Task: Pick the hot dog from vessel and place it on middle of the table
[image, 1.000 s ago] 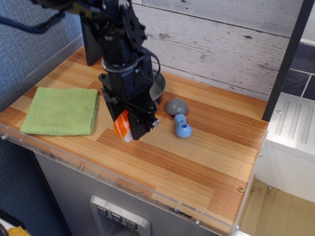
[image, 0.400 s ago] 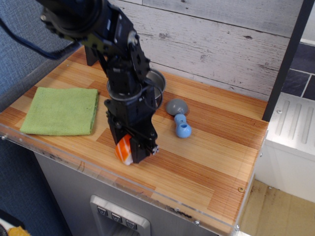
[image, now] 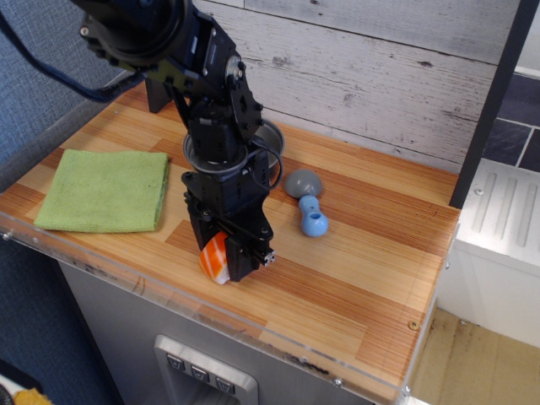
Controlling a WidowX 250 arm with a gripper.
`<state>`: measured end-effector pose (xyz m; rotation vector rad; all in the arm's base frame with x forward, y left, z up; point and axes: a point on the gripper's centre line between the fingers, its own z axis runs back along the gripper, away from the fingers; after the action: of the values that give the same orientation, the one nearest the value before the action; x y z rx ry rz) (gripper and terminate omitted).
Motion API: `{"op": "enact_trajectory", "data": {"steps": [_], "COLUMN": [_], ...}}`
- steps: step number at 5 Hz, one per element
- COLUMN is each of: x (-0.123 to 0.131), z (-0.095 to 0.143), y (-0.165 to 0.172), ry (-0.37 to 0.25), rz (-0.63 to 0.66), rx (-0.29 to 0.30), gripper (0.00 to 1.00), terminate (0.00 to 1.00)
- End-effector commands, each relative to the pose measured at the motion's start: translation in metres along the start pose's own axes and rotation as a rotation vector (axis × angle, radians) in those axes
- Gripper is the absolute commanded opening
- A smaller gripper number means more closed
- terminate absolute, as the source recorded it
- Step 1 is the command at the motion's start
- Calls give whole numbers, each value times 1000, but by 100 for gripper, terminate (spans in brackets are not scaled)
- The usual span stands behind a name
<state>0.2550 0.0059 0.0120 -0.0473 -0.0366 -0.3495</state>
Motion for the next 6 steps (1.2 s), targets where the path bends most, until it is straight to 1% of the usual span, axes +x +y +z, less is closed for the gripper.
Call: {"op": "enact_trajectory", "data": {"steps": [1,2,3,4,5,6], "x": [3,5,6,7,3,0], "z": [11,13,24,50,78,103], "y": [4,2,1,1,2,1], "ry": [-23,-27,-51,-128,-191,-265], "rz": [23,23,18,13,-1,11], "rx": [14,15,18,38,53,73], "gripper": [100,100,100,100,100,100], "terminate": [0,0,0,0,0,0]}}
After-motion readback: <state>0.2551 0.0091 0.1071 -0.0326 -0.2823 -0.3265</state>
